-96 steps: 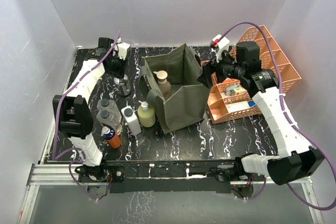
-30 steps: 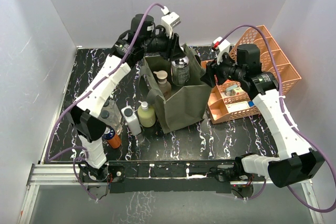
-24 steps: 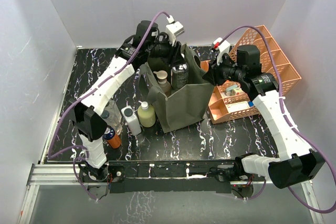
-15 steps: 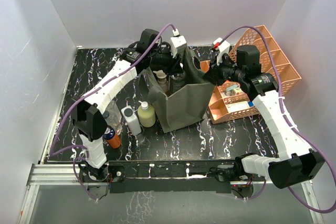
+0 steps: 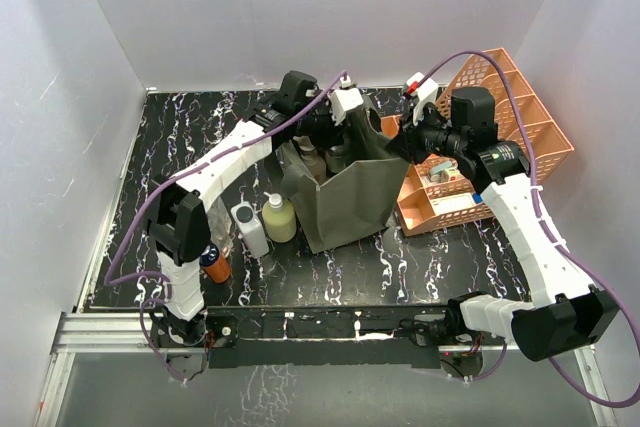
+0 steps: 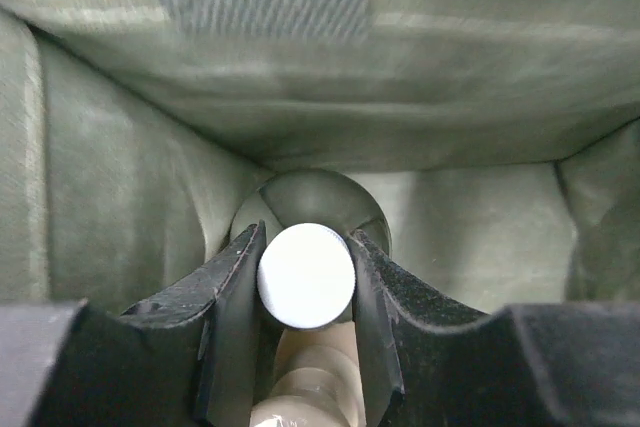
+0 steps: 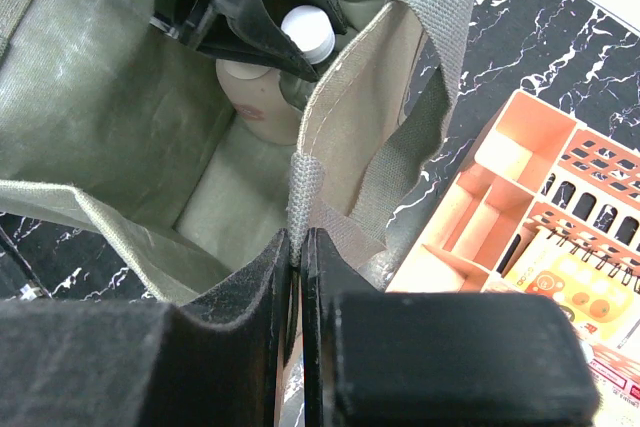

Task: Place the personal care products into the canvas bag
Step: Place the care product in the canvas bag.

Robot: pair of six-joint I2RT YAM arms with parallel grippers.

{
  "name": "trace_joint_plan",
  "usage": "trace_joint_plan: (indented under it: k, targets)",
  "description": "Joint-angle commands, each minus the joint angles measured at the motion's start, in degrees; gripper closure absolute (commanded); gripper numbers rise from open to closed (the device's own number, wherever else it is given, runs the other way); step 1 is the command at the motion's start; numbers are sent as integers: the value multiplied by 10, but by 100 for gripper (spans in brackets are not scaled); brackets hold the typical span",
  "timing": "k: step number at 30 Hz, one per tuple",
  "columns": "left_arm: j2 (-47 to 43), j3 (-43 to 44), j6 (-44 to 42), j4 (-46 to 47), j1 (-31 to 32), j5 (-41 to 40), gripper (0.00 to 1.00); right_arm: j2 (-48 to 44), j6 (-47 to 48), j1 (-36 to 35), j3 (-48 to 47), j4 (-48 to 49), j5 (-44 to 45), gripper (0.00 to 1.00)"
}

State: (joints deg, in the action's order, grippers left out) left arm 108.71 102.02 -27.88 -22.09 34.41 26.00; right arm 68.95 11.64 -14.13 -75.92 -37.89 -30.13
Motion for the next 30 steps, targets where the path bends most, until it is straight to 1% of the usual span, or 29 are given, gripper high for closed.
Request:
trace_joint_plan:
  k: [1,7,16,21,23,25,28,30]
  targets:
    - [-43,-32,-29,82,-1,-49,100,-20,3,2,10,24,5,92]
    - [-44,-65,5,107,-1,-89,100,-24,5,3,13,22,10,92]
    - [-43,-93,23,101,-1,-101,100,-22,6,3,11,19,8,92]
    - [-48,-91,24,97,-1,-108,90,-19,8,3,11,20,9,90]
    - [-47,-86,28,88,-1,-102,84,-15,10,3,9,20,10,85]
    - [-44,-78,37,73,-1,-98,78,-13,12,3,5,19,10,78]
    - [-45,-75,51,68,-1,-91,68,-5,12,3,-2,19,10,67]
    - [-47,-75,60,68,-1,-87,63,-1,13,3,-8,18,8,61]
